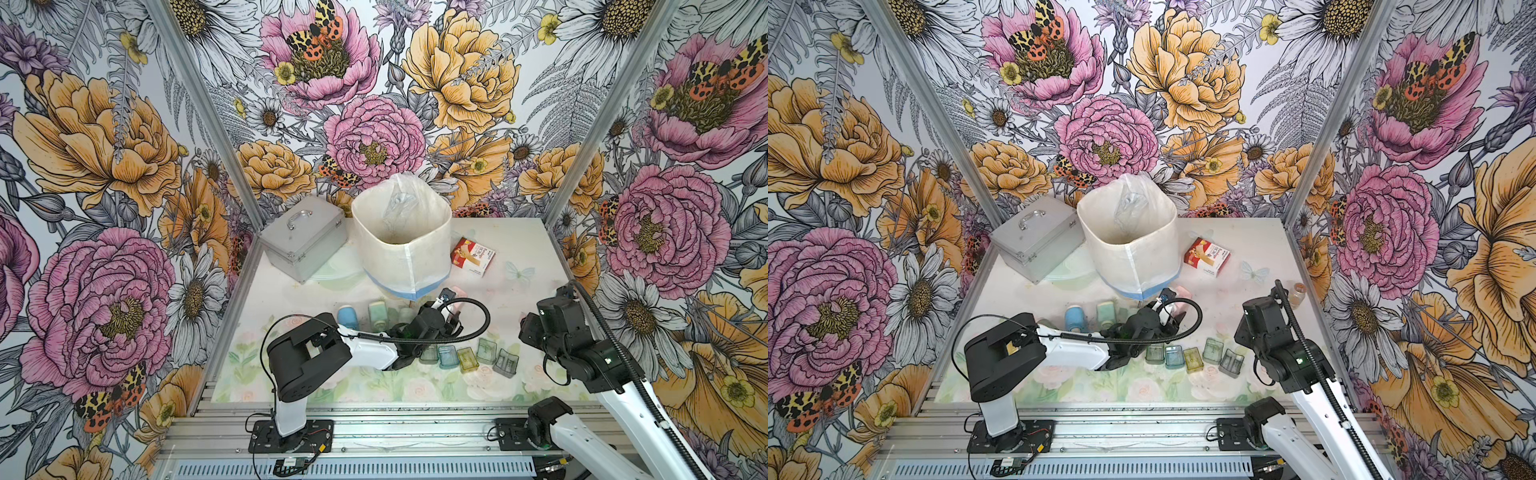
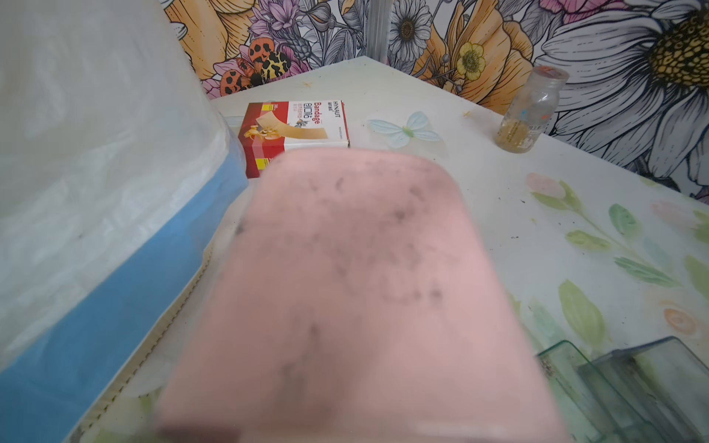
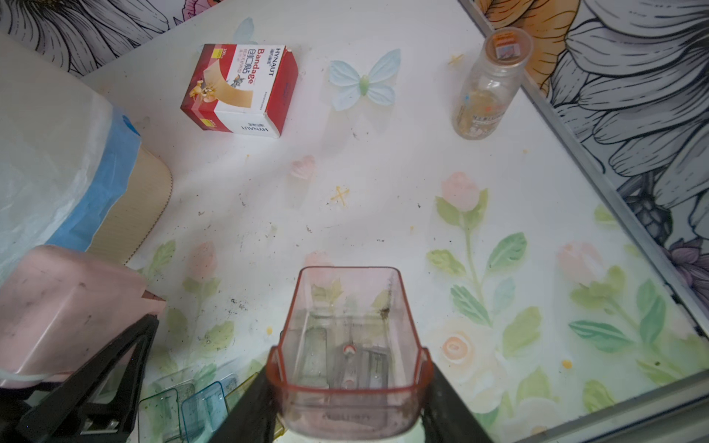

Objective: Take out the pencil sharpener tray and clean the shavings
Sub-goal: Place the container at the center of the board.

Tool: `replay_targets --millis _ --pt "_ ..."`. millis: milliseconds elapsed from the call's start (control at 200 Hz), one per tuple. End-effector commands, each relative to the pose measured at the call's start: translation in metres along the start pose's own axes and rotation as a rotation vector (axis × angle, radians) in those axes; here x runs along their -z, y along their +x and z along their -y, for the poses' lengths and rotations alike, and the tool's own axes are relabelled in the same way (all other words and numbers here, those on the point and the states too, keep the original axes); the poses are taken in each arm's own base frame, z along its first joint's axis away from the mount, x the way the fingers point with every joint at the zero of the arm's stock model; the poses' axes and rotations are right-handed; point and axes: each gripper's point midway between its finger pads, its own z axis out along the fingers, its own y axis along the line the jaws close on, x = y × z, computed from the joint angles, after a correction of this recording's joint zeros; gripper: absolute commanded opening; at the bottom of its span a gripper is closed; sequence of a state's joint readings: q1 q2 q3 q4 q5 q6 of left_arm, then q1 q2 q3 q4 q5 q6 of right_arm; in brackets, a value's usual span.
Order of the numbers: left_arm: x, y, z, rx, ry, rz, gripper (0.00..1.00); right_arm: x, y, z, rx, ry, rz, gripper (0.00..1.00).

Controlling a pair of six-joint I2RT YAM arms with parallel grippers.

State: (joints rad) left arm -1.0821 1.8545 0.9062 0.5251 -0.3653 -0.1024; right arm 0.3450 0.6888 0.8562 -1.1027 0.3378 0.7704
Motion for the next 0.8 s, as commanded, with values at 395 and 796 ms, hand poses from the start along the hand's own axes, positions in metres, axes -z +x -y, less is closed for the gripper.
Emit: replay_targets --millis 395,796 --pt "0.001 -0.016 -0.001 0.033 0.047 0.092 0.00 -0.031 0.039 0.037 -0.237 0.170 -0.040 0.32" --pt "0.001 -0.020 -0.006 0.046 0.094 0.116 0.00 -0.059 0.078 0.061 -0.279 0.281 -0.093 0.31"
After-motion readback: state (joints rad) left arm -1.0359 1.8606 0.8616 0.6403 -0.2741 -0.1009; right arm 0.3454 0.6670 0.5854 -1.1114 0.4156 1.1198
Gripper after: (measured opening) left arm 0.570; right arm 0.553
